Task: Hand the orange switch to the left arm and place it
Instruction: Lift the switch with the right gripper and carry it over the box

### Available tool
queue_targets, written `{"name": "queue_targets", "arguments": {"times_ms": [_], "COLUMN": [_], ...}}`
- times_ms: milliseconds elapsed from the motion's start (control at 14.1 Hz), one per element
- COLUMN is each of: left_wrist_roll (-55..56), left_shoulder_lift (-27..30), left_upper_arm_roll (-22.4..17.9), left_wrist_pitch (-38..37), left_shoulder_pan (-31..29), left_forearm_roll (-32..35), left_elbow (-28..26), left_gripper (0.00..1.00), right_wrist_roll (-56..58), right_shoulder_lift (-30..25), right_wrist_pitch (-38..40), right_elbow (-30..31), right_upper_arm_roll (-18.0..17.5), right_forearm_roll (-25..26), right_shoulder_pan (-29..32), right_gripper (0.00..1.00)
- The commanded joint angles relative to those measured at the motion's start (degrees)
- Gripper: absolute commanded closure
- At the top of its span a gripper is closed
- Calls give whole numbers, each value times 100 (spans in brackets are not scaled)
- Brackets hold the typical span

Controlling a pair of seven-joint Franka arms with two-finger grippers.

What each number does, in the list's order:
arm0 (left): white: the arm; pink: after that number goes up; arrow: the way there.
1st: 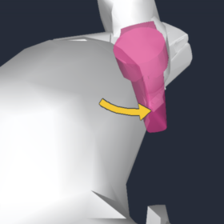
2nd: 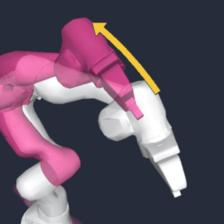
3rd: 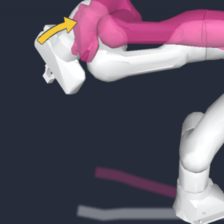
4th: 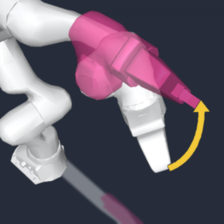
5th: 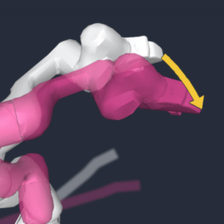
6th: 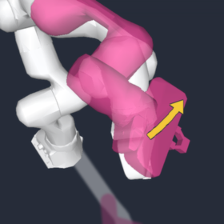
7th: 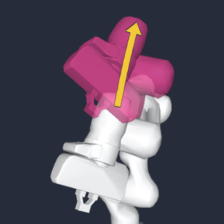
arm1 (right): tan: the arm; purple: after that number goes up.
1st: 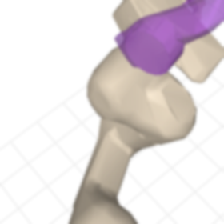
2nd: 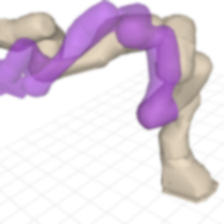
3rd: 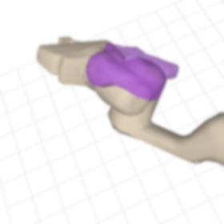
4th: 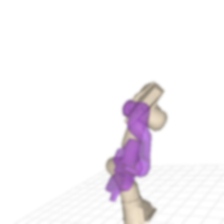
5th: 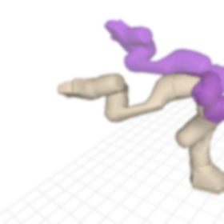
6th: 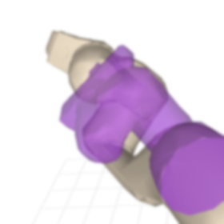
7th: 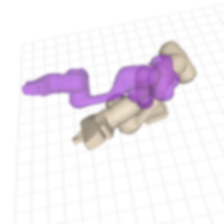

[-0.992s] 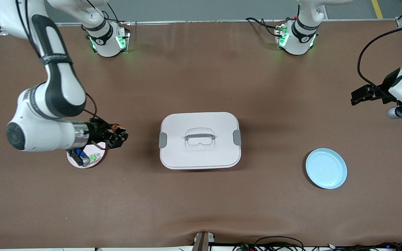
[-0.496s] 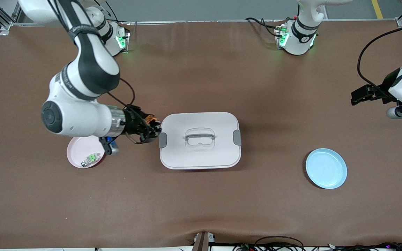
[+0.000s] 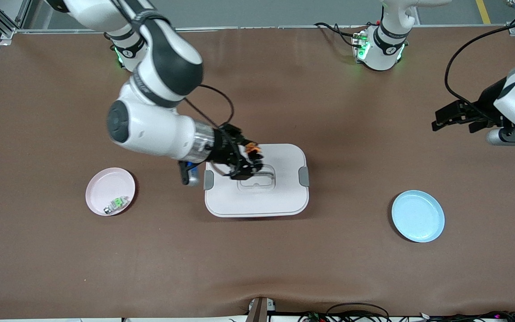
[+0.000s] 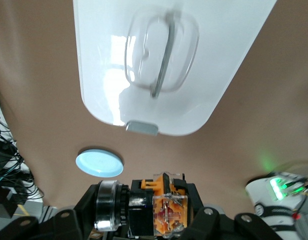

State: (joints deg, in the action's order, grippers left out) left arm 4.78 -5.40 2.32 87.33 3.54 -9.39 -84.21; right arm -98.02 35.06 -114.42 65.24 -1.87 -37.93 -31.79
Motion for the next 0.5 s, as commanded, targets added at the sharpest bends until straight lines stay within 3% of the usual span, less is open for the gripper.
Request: {"name": "queue_targets", "arguments": {"times_ms": [0,425], "left_wrist_roll": [31,58], "left_shoulder_lift": [-5,-321], "left_upper_arm_roll": [23,-21], "left_wrist_pitch": [-94,-59], "left_shoulder_pan": [23,-91], "left_forearm_roll": [-544,-1880], "left_elbow": [80,71], "left_gripper": [0,0], "right_wrist_roll": [-787,-1658], "right_shoulder_lift": [694,879], "right_wrist_pitch": [-421,-1117], "right_elbow": [-924,-1215], "right_upper_arm_roll": [90,2], "right_forearm_roll": [-83,-109], "right_shoulder_pan": [-441,-828], "right_gripper": [100,100]}}
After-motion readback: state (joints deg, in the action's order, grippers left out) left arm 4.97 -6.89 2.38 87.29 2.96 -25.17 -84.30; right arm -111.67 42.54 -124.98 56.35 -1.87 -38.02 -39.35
